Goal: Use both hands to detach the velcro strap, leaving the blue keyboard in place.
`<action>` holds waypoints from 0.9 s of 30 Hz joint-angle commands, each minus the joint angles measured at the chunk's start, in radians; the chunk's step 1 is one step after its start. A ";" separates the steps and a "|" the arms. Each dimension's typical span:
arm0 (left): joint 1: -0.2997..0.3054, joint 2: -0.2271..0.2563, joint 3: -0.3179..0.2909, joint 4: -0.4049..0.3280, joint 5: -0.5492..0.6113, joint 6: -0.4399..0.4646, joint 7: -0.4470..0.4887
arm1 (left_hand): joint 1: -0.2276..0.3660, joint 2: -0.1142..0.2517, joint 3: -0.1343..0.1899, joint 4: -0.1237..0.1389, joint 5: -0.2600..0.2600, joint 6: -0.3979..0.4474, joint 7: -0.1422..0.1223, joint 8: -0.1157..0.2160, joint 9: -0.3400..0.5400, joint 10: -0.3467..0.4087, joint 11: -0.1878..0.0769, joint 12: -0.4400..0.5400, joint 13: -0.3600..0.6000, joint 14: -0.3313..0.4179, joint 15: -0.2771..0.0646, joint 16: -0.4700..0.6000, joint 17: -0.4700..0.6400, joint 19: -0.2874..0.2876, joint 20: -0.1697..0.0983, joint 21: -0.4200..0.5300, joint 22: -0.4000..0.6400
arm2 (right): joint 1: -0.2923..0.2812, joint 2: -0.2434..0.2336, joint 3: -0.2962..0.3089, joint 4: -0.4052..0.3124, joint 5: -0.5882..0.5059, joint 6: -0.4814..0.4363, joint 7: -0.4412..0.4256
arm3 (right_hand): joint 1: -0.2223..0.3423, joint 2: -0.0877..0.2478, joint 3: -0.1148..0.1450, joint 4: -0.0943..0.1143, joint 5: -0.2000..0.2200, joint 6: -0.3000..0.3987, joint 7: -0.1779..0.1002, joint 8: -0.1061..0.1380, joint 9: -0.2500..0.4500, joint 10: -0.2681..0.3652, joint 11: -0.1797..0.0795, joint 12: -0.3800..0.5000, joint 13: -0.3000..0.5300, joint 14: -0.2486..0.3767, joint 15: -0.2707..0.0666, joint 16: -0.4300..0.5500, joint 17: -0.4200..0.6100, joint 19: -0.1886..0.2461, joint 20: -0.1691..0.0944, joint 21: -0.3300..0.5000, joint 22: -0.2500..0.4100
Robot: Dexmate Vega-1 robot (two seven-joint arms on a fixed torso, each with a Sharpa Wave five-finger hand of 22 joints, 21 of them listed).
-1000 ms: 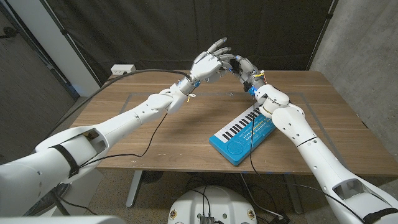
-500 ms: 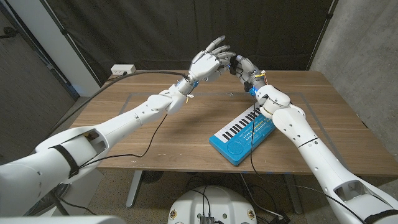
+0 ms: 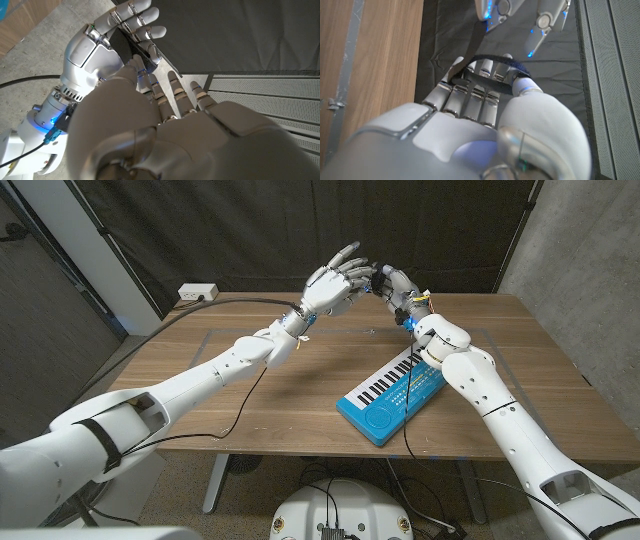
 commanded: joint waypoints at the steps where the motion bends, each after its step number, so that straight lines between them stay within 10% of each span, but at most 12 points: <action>1: 0.035 0.023 -0.019 -0.040 -0.009 -0.007 -0.044 | -0.002 -0.001 0.039 0.028 0.003 -0.009 -0.001 0.019 0.023 0.001 -0.007 0.002 0.006 -0.007 -0.069 -0.001 0.002 -0.008 0.003 -0.003 0.003 | -0.006 -0.011 0.017 -0.028 0.019 0.013 0.013 | -0.005 -0.001 0.007 -0.001 0.007 0.003 0.002 0.000 0.004 0.010 0.000 -0.002 0.001 0.009 -0.019 0.001 0.002 0.010 -0.002 0.004 0.005; 27: 0.105 0.044 -0.076 -0.102 -0.045 -0.010 -0.065 | -0.008 -0.020 0.077 0.056 -0.011 -0.010 -0.011 0.095 0.111 0.003 -0.012 0.005 0.023 -0.005 -0.073 -0.003 -0.002 -0.010 -0.001 -0.007 0.001 | -0.013 -0.026 0.031 -0.079 0.046 -0.002 -0.023 | -0.004 0.001 0.016 -0.002 0.013 0.003 0.007 -0.001 0.013 0.015 0.007 -0.006 0.001 0.015 -0.008 -0.001 -0.001 0.019 0.006 0.008 0.005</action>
